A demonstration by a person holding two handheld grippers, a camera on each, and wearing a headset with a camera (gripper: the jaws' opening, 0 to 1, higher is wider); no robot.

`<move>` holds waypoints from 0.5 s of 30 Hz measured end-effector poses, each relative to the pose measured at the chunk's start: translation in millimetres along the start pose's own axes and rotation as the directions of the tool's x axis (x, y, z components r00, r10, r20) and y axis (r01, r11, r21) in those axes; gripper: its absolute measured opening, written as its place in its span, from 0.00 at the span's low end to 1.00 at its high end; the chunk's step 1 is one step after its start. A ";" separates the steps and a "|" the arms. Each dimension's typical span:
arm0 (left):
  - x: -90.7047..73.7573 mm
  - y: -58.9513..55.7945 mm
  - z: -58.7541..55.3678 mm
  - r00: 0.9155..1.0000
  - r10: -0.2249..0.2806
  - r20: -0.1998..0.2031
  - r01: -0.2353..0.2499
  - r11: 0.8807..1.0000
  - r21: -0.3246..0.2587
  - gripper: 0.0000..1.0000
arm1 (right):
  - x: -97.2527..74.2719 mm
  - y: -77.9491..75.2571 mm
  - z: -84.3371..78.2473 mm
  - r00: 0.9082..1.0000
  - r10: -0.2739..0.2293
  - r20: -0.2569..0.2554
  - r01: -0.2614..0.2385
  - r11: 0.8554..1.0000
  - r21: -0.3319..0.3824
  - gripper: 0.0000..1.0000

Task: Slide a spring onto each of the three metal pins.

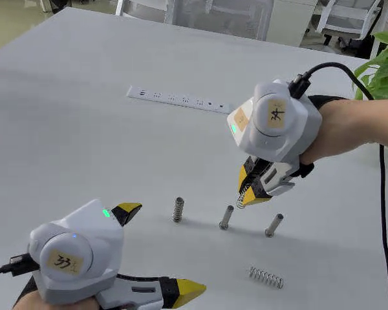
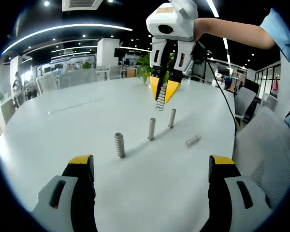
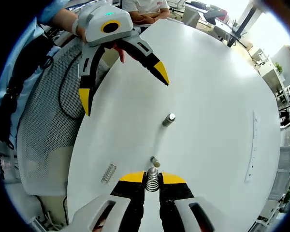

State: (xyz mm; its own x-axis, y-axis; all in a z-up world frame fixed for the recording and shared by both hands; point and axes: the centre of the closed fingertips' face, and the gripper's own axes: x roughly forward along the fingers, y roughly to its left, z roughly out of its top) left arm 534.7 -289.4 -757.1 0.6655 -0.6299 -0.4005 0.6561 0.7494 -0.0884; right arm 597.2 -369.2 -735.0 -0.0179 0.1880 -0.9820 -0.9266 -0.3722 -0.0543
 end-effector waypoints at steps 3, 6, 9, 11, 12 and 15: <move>-0.6 1.3 0.3 1.000 0.003 0.006 -0.003 1.000 -0.005 0.98 | 3.0 -0.5 1.3 1.000 0.008 -0.002 -0.008 1.000 -0.004 0.07; -0.5 1.0 -0.2 1.000 0.002 0.005 -0.002 1.000 -0.007 0.98 | 4.9 -2.0 2.6 1.000 0.011 -0.003 -0.011 1.000 -0.011 0.07; -0.4 0.7 -0.1 1.000 0.002 0.006 -0.002 1.000 -0.009 0.98 | 6.9 -3.3 4.3 1.000 0.013 -0.003 -0.013 1.000 -0.018 0.07; -0.1 0.7 0.1 1.000 0.002 0.007 -0.002 1.000 -0.011 0.97 | 9.3 -4.1 4.1 1.000 0.019 -0.009 -0.019 1.000 -0.020 0.07; -0.1 0.9 0.3 1.000 0.003 0.008 -0.002 1.000 -0.013 0.97 | 10.7 -4.6 3.4 1.000 0.020 -0.014 -0.020 1.000 -0.024 0.07; -0.2 1.2 -0.1 1.000 0.004 0.008 -0.003 1.000 -0.018 0.97 | 13.0 -5.2 2.4 0.999 0.026 -0.020 -0.026 0.999 -0.029 0.07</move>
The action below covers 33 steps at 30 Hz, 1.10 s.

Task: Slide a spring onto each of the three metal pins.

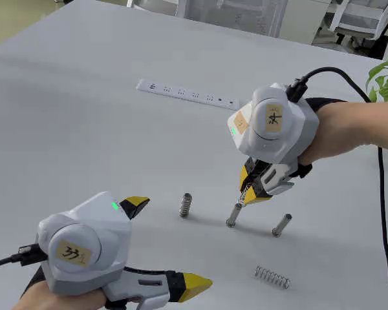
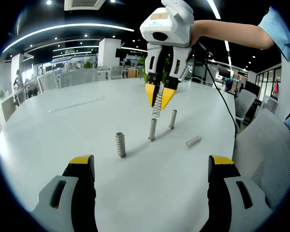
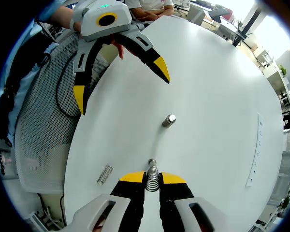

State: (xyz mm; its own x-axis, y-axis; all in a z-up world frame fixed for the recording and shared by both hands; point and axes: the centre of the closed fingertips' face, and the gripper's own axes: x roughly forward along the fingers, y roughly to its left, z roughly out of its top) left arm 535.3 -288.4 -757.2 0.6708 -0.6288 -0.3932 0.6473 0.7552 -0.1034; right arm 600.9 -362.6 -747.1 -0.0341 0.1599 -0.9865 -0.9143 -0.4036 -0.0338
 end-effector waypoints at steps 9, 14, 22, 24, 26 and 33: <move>0.0 0.7 -2.4 1.000 -0.003 -0.003 0.003 1.000 -0.012 0.96 | 4.2 -1.5 0.9 1.000 0.005 -0.003 -0.005 1.000 -0.007 0.07; 0.5 0.6 -4.2 1.000 -0.007 -0.007 0.007 1.000 -0.017 0.95 | 7.6 -1.4 -1.6 1.000 0.008 -0.015 -0.008 1.000 -0.013 0.07; 0.1 1.4 -5.3 1.000 -0.009 -0.011 0.009 1.000 -0.025 0.94 | 15.4 -1.0 -3.2 1.000 0.019 -0.023 -0.019 1.000 -0.014 0.07; 0.2 1.6 -5.4 1.000 -0.007 -0.011 0.007 1.000 -0.026 0.94 | 17.8 -1.0 -3.0 0.999 0.021 -0.024 -0.022 1.000 -0.013 0.07; 0.3 2.3 -6.2 1.000 -0.007 -0.012 0.006 1.000 -0.030 0.93 | 21.4 -1.3 -3.0 0.999 0.023 -0.024 -0.023 1.000 -0.015 0.07; 0.1 3.2 -7.1 1.000 -0.005 -0.014 0.004 0.999 -0.037 0.93 | 35.5 -0.3 -4.5 0.999 0.035 -0.041 -0.036 0.999 -0.026 0.07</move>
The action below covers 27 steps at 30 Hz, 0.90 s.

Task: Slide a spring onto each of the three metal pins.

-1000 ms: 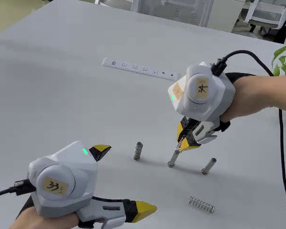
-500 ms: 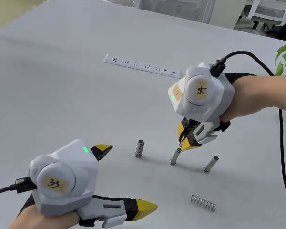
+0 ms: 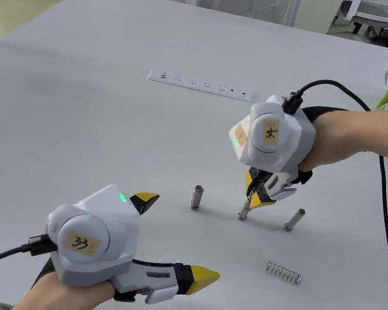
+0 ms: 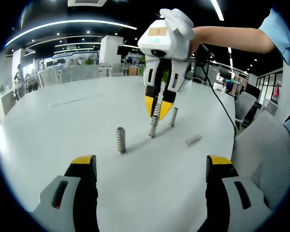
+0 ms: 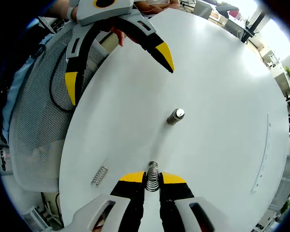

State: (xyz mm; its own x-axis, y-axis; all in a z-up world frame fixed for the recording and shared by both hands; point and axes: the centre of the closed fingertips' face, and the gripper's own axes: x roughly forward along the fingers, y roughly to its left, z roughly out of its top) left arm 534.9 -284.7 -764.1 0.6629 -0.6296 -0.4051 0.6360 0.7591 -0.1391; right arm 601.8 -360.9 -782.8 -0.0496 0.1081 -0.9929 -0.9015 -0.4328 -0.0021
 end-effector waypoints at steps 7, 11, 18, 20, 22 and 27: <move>-0.3 -1.4 -2.0 1.000 -0.007 -0.006 0.006 1.000 -0.007 0.92 | 13.8 0.7 -3.0 1.000 0.014 -0.021 -0.014 1.000 -0.012 0.07; -0.2 -0.8 -3.9 1.000 -0.007 -0.010 0.007 1.000 -0.011 0.92 | 20.2 0.7 -4.3 1.000 0.018 -0.023 -0.019 1.000 -0.008 0.07; -0.1 -0.7 -4.2 1.000 -0.009 -0.010 0.009 1.000 -0.020 0.91 | 28.8 -0.1 -5.6 0.999 0.021 -0.029 -0.022 1.000 -0.006 0.07; 0.1 -0.4 -4.4 1.000 -0.009 -0.011 0.008 1.000 -0.023 0.91 | 28.9 -1.5 -5.9 0.999 0.017 -0.031 -0.018 1.000 -0.008 0.07; 0.4 -0.4 -4.4 1.000 -0.011 -0.011 0.011 1.000 -0.025 0.91 | 28.4 -1.7 -5.3 0.999 0.017 -0.029 -0.017 1.000 -0.004 0.07; 1.2 -0.8 -4.4 1.000 -0.014 -0.015 0.013 1.000 -0.022 0.91 | 28.2 -3.3 -5.0 1.000 0.013 -0.026 -0.013 1.000 -0.003 0.07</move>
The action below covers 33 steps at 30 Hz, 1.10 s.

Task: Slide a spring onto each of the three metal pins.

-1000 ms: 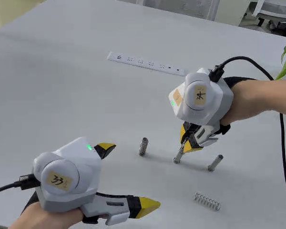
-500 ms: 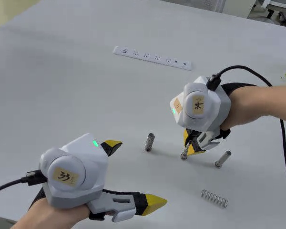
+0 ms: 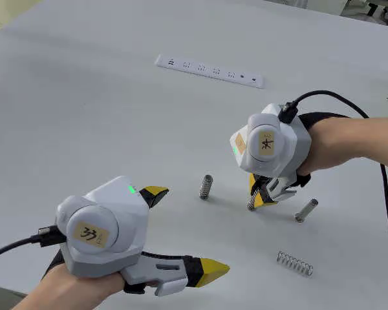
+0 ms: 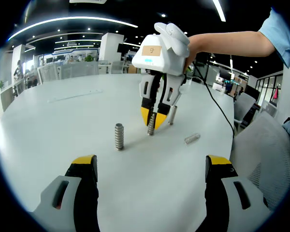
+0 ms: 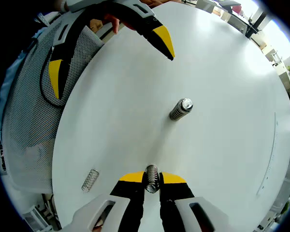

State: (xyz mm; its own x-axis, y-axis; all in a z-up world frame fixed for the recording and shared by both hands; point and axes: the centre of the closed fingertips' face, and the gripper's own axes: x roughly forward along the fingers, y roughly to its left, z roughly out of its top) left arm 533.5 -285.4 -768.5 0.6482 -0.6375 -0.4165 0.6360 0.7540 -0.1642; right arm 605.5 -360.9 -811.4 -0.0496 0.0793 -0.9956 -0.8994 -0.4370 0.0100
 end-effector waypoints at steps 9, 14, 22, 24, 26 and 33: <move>0.8 -0.7 0.4 1.000 -0.007 -0.004 0.007 1.000 -0.001 0.91 | -0.1 -1.7 -0.2 1.000 -0.001 -0.001 0.001 1.000 -0.004 0.08; 0.8 -0.9 0.6 1.000 -0.010 -0.006 0.010 1.000 -0.001 0.90 | 0.4 -2.8 1.4 1.000 -0.003 0.008 0.003 1.000 0.004 0.15; 1.4 -2.2 1.3 1.000 -0.017 -0.008 0.017 1.000 0.000 0.90 | 2.0 -12.8 1.1 0.998 -0.065 0.025 0.064 0.998 0.002 0.61; 1.4 -2.6 1.8 1.000 -0.019 -0.007 0.019 1.000 -0.001 0.90 | 1.9 -12.6 3.0 0.997 -0.068 0.037 0.068 0.998 0.008 0.72; 1.6 -2.9 1.7 1.000 -0.021 -0.007 0.021 1.000 0.002 0.90 | 1.7 -11.9 7.0 0.995 -0.074 0.064 0.072 0.997 0.030 0.80; 2.0 -3.3 2.0 1.000 -0.024 -0.008 0.024 1.000 0.009 0.90 | -2.1 -8.4 18.2 0.982 -0.090 0.164 0.076 0.993 0.092 0.99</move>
State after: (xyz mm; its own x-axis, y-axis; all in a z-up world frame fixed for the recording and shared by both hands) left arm 533.5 -289.5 -767.0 0.6290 -0.6543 -0.4199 0.6555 0.7367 -0.1659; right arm 605.3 -341.1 -807.7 -0.0388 0.2646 -0.9636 -0.9367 -0.3454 -0.0572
